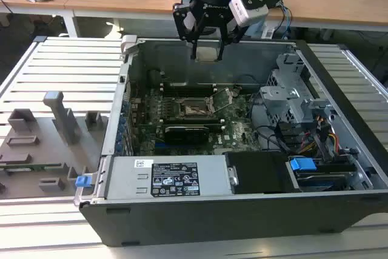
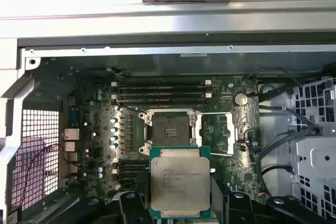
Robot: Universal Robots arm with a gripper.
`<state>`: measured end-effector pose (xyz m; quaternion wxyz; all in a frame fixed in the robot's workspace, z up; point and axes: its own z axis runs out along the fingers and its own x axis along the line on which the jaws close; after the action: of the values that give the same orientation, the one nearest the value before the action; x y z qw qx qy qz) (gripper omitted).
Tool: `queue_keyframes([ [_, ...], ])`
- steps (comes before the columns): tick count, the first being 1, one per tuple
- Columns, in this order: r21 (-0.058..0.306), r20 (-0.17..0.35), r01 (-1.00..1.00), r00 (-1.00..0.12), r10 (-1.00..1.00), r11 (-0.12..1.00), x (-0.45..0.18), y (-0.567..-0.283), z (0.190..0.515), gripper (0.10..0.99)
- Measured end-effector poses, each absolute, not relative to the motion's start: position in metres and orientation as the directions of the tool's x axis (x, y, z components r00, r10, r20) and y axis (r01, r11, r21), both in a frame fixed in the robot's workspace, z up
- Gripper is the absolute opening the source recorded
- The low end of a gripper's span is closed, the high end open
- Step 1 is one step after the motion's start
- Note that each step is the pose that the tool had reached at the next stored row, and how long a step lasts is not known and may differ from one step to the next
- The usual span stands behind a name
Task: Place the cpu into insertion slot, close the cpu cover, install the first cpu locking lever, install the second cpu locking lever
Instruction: 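Place the cpu into insertion slot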
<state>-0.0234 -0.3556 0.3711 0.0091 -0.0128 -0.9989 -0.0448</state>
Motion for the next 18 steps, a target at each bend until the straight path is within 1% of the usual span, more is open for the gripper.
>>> queue_keyframes([
  [8, 0.089, 0.019, 0.026, -1.0, 0.025, 0.996, -0.023, -0.356, 0.358, 0.545],
  [18, 0.088, 0.019, 0.026, -1.0, 0.025, 0.996, -0.023, -0.356, 0.329, 0.545],
])
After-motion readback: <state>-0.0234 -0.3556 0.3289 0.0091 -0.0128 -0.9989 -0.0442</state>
